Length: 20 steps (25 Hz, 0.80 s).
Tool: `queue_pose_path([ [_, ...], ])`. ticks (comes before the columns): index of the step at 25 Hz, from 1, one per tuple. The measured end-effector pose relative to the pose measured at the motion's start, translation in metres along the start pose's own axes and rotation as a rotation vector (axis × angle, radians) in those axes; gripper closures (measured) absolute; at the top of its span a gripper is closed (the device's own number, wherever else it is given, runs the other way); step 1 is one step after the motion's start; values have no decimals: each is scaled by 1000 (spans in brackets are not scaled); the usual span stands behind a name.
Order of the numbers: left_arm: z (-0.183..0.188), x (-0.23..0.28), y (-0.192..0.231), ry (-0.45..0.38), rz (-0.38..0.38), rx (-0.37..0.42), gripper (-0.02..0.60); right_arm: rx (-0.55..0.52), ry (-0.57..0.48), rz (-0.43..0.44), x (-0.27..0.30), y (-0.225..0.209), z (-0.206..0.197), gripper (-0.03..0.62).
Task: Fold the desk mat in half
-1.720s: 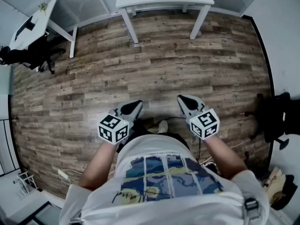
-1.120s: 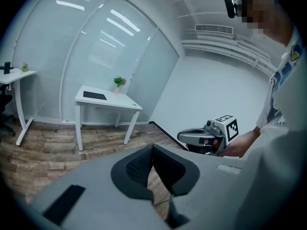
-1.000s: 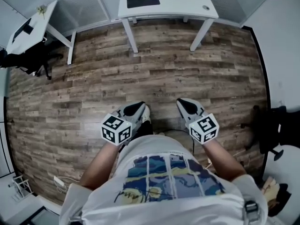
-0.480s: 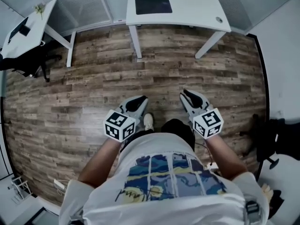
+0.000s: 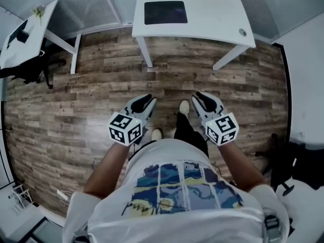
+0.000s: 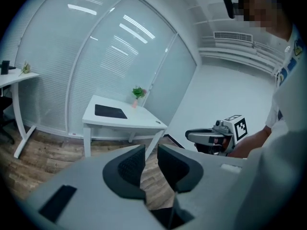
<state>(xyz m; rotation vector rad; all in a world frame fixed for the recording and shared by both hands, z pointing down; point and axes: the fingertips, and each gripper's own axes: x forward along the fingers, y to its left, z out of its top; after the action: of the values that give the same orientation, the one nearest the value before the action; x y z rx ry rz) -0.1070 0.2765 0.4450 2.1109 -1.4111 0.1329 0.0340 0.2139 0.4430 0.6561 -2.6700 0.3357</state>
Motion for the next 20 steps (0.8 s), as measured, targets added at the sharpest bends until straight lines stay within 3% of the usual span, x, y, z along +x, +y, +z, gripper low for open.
queue_pose_path([
  [11, 73, 145, 60, 3, 199, -68, 499, -59, 29, 147, 60, -152, 52, 487],
  [20, 106, 219, 149, 17, 337, -104, 464, -46, 60, 182, 96, -220, 59, 488],
])
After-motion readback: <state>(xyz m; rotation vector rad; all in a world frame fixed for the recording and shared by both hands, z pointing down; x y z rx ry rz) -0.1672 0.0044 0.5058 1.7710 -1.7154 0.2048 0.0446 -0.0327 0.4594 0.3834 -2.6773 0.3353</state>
